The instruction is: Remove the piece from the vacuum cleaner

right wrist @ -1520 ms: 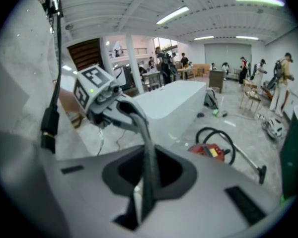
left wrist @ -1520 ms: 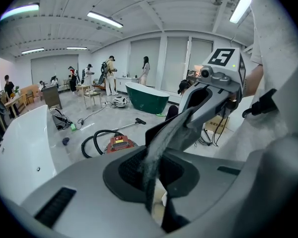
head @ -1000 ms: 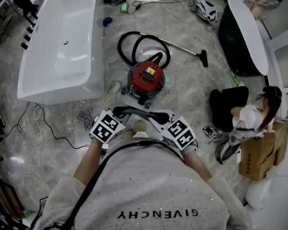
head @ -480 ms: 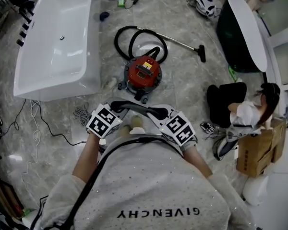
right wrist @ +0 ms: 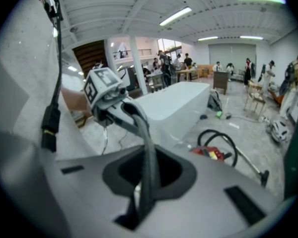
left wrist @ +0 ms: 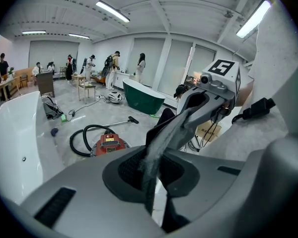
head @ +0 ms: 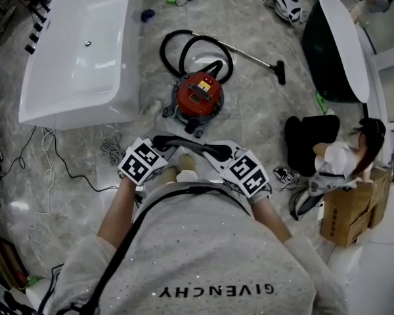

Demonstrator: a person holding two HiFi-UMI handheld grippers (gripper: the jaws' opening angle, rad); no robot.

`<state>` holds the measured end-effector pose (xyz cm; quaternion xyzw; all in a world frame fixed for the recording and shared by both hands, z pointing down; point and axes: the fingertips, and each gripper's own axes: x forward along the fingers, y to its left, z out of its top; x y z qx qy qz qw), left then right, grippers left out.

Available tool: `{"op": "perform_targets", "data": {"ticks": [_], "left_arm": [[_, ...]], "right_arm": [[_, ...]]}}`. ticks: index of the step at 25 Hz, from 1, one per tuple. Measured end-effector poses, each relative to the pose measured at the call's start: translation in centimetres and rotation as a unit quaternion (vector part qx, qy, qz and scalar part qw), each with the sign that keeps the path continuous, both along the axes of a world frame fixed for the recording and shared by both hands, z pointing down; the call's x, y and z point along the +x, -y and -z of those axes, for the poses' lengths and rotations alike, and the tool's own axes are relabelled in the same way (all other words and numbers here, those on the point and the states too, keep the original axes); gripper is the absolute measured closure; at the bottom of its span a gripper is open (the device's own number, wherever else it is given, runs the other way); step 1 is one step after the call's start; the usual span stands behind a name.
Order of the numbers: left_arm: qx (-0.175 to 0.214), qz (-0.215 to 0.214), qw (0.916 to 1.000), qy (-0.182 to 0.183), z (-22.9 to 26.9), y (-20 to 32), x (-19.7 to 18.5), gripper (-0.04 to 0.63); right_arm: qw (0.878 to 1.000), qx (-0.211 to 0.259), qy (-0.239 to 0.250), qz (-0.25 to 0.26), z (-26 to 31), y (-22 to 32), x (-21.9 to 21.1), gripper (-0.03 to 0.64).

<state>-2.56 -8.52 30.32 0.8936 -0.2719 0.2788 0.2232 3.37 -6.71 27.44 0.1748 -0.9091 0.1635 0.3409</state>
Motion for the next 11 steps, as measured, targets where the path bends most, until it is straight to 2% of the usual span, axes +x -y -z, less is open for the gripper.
{"op": "perform_targets", "data": {"ticks": [11], "left_arm": [[-0.008, -0.011, 0.9999, 0.004, -0.88, -0.01, 0.09, 0.546]], "right_arm": [[1.0, -0.007, -0.002, 0.007, -0.66, 0.03, 0.08, 0.575]]}}
